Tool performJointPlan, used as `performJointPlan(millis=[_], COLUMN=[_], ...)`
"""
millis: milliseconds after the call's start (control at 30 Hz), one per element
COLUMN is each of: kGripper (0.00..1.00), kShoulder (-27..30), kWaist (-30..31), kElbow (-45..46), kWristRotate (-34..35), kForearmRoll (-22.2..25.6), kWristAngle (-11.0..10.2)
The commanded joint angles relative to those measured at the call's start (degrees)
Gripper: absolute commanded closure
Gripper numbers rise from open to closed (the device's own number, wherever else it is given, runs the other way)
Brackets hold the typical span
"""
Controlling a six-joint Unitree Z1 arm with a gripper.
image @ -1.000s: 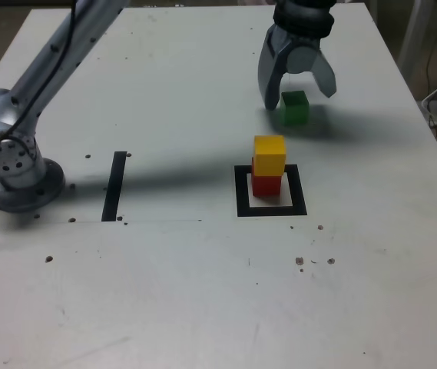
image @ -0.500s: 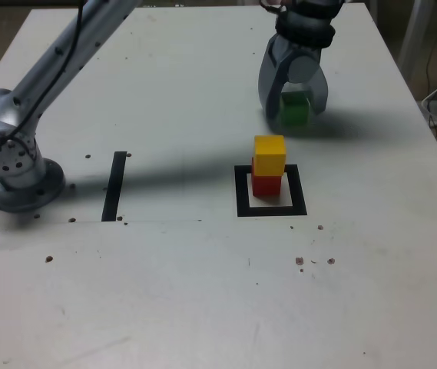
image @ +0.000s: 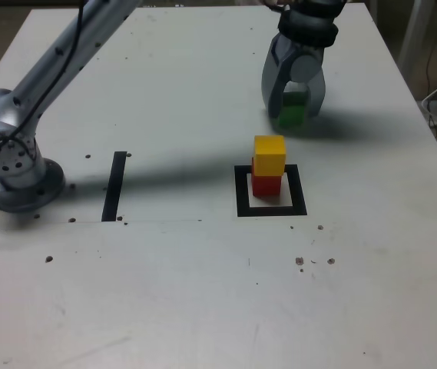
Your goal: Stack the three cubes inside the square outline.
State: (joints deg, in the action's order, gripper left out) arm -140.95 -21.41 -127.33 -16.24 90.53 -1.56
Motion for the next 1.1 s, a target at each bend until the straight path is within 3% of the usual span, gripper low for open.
performJointPlan(millis=[0, 200, 433, 767, 1067], kGripper=[0.71, 0.71, 0.71, 0.71, 0.71], kShoulder=[0.09, 2.00, 9.46, 18.05, 21.18], kWaist=[0.19, 0.60, 2.74, 9.28, 16.46], kElbow=[-0.12, 0.72, 5.34, 12.93, 16.33], kWristRotate=[-0.10, -0.10, 0.77, 5.12, 10.75], kForearmRoll=[1.41, 1.86, 2.13, 2.19, 2.22], kWristAngle=[0.07, -0.13, -0.20, 3.18, 3.81])
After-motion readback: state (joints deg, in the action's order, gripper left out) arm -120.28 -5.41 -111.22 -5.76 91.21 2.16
